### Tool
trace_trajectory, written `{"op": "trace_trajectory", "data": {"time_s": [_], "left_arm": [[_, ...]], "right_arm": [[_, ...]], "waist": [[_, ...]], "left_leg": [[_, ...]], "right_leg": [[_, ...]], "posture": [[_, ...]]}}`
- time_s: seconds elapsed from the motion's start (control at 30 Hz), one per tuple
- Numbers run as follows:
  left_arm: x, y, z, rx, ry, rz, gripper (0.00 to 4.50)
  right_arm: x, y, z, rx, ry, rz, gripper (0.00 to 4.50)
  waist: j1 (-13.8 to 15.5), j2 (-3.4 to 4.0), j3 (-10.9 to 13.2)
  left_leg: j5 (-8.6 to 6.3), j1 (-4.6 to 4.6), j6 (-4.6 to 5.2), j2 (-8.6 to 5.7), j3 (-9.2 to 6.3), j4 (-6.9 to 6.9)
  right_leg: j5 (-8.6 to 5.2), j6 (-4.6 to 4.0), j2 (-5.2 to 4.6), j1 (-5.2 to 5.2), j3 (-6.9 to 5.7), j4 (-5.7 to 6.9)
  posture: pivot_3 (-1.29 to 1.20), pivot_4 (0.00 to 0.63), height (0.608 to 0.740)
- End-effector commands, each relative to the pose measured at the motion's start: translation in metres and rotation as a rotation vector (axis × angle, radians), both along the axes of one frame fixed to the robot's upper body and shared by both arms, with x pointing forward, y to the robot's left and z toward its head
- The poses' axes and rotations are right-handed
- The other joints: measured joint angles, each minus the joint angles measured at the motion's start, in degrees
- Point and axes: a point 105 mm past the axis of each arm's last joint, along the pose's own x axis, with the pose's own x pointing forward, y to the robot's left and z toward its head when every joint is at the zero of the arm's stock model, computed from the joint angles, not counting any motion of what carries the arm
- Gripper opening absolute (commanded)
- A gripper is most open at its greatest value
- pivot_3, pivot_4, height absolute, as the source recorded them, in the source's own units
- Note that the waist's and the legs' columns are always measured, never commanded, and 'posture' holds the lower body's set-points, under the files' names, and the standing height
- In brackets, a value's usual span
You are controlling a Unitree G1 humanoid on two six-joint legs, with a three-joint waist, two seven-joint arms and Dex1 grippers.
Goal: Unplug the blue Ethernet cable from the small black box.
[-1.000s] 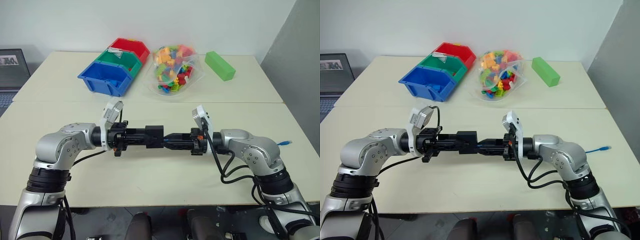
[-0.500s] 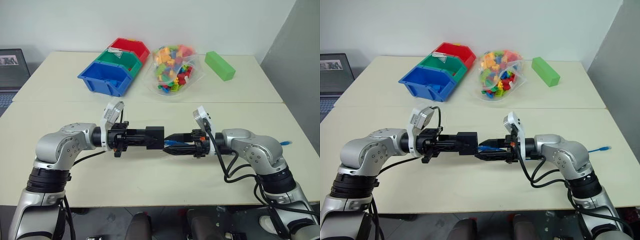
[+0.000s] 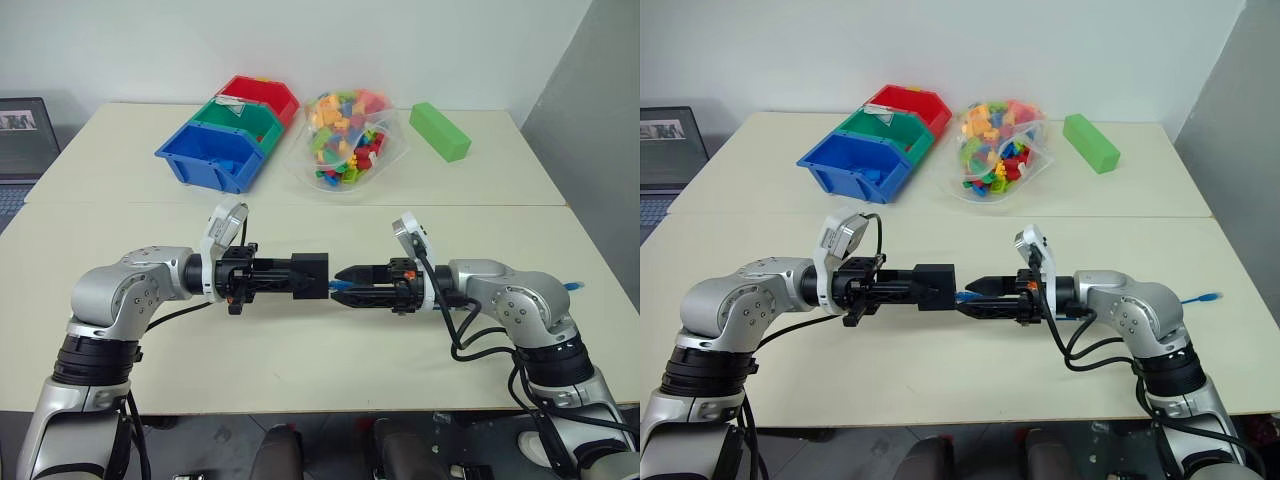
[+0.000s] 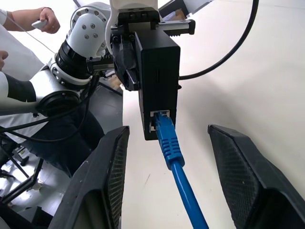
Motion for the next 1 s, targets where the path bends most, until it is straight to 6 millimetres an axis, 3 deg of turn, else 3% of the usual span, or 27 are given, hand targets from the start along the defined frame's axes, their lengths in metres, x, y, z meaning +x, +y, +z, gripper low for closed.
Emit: {"op": "trace_trajectory", "data": {"time_s": [0.03,0.13,0.23,0.6,1.0], "left_arm": [[-0.0031,0.001,0.0095,-0.015,-0.033,-0.01,0.77],[-0.0031,0.001,0.0091,-0.014,-0.033,-0.01,0.77],[-0.0032,0.0008,0.0089,-0.013,-0.033,-0.01,0.77],[-0.0026,0.0003,0.009,-0.023,-0.033,-0.007,0.77],[-0.0003,0.002,0.0106,-0.029,-0.028,0.006,0.77]], "right_arm": [[-0.0011,-0.0006,0.0109,0.043,-0.022,0.003,2.77],[-0.0011,-0.0005,0.011,0.044,-0.021,0.003,2.77],[-0.0012,-0.0005,0.0114,0.044,-0.022,0.004,2.32],[-0.0061,-0.0004,0.0079,0.015,-0.04,0.03,0.02],[-0.0063,-0.004,0.0043,-0.013,-0.056,0.036,0.01]], "waist": [[0.0,0.0,0.0],[0.0,0.0,0.0],[0.0,0.0,0.0],[0.0,0.0,0.0],[0.0,0.0,0.0]], "left_leg": [[0.0,0.0,0.0,0.0,0.0,0.0],[0.0,0.0,0.0,0.0,0.0,0.0],[0.0,0.0,0.0,0.0,0.01,0.0],[0.0,0.0,0.0,0.0,0.0,-0.01],[0.0,-0.01,0.0,0.0,0.0,-0.01]], "right_leg": [[0.0,0.0,0.0,0.0,0.0,0.0],[0.0,0.0,0.0,0.0,0.0,-0.01],[0.0,0.0,0.0,0.0,0.0,-0.01],[0.0,0.0,0.0,0.0,0.0,-0.02],[0.0,0.01,0.0,0.0,0.0,-0.02]], "posture": [[0.0,0.15,0.74],[0.0,0.15,0.74],[0.0,0.15,0.74],[0.0,0.15,0.74],[0.0,0.15,0.74]]}}
